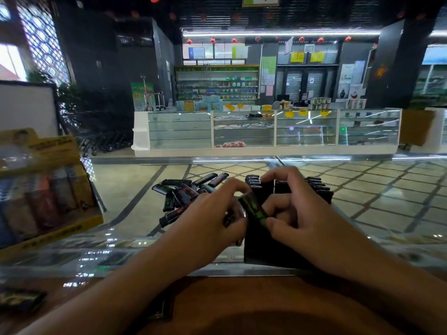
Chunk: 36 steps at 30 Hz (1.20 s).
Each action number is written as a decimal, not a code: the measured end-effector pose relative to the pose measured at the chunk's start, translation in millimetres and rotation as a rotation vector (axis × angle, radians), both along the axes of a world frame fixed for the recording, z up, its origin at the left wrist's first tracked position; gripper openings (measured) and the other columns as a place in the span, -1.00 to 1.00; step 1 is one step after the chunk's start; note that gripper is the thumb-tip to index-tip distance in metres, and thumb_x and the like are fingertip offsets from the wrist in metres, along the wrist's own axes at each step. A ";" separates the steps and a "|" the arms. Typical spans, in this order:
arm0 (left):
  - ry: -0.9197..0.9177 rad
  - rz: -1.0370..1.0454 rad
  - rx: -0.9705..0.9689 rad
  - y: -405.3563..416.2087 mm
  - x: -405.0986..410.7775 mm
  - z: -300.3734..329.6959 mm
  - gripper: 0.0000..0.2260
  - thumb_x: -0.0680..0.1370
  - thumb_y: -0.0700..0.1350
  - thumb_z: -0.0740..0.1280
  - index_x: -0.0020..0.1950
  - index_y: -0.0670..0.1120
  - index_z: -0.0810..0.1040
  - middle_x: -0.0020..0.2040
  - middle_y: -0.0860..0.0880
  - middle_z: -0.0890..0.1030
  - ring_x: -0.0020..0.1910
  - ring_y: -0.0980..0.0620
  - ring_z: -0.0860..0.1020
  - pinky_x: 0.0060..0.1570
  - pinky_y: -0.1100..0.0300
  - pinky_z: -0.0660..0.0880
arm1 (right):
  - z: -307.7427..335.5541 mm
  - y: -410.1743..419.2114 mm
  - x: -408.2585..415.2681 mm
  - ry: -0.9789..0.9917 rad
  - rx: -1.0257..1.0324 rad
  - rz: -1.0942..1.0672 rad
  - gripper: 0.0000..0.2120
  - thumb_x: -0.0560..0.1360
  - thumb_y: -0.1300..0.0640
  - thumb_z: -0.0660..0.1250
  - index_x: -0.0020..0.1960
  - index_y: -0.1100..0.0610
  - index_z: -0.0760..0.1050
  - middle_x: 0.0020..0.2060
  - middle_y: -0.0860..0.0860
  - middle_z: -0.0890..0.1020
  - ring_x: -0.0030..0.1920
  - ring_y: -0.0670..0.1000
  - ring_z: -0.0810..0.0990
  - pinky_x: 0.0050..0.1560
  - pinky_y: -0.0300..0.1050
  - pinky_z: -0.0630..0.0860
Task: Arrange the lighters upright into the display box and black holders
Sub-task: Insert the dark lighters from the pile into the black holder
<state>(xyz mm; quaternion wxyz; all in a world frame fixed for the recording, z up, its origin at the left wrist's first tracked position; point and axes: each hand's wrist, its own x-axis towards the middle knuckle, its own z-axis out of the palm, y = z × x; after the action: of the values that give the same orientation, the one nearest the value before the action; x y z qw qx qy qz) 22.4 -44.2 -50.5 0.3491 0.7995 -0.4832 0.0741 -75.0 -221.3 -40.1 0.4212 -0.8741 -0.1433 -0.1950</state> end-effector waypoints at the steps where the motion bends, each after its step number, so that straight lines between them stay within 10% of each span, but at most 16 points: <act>1: 0.017 -0.006 -0.041 0.9 0.4 0.7 -0.72 0.57 -0.12 0.38 0.23 0.08 0.43 -0.27 0.13 0.59 -0.30 0.21 0.57 -0.25 0.35 0.50 | -0.6 -1.7 0.1 0.005 0.041 -0.015 -0.50 0.52 0.25 0.36 0.24 -0.23 0.28 -0.21 0.01 0.60 -0.38 -0.01 0.48 -0.32 -0.09 0.46; 12: 0.204 -0.096 -0.238 1.4 0.5 4.2 -0.82 0.61 -0.13 0.31 -0.04 0.12 0.66 -0.37 0.19 0.53 -0.44 0.26 0.47 -0.31 0.17 0.58 | 7.4 -0.4 -3.4 0.025 0.295 -0.014 -0.60 0.56 0.33 0.29 0.22 -0.13 0.42 -0.30 -0.02 0.59 -0.52 -0.07 0.42 -0.53 -0.23 0.33; 19: 0.014 -0.082 -0.194 1.9 -2.5 4.4 -0.57 0.51 -0.08 0.42 0.33 0.18 0.43 -0.24 0.08 0.61 -0.35 0.10 0.59 -0.24 0.24 0.56 | 6.1 -4.9 0.4 0.131 0.407 0.042 -0.67 0.57 0.22 0.32 0.26 -0.07 0.39 -0.42 -0.04 0.52 -0.55 -0.10 0.34 -0.55 -0.26 0.26; 23: -0.018 -0.047 -0.163 -0.7 -0.2 3.6 -0.71 0.48 0.00 0.40 0.20 0.17 0.56 -0.20 0.19 0.59 -0.26 0.15 0.60 -0.18 0.24 0.55 | 5.8 -4.7 1.0 0.199 0.424 0.118 -0.73 0.53 0.08 0.33 0.23 -0.04 0.46 -0.32 0.23 0.53 -0.57 -0.07 0.28 -0.57 -0.25 0.21; 26: 0.042 -0.074 -0.201 0.4 0.7 2.3 -0.83 0.53 -0.03 0.39 0.11 0.15 0.61 -0.15 0.12 0.62 -0.16 0.06 0.62 -0.15 0.02 0.63 | 8.7 -7.1 -0.5 0.156 0.404 0.098 -0.70 0.50 -0.03 0.29 0.23 -0.06 0.50 -0.31 0.17 0.62 -0.56 -0.07 0.31 -0.57 -0.27 0.23; 36: 0.163 -0.105 -0.283 -7.8 -9.2 5.2 -0.89 0.56 -0.08 0.38 -0.10 0.13 0.61 -0.38 0.16 0.54 -0.39 0.21 0.50 -0.30 0.17 0.52 | 9.7 -15.0 -3.8 -0.266 -0.002 -0.044 -0.75 0.50 0.04 0.41 0.17 -0.09 0.51 -0.02 -0.11 0.63 -0.32 0.04 0.58 -0.27 -0.02 0.60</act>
<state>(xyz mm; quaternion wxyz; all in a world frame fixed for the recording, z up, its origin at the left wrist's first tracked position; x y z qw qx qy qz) 13.2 -52.0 -45.3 0.4997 0.7194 -0.4790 0.0581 -78.8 -236.2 -30.5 0.3931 -0.8440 -0.1789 -0.3181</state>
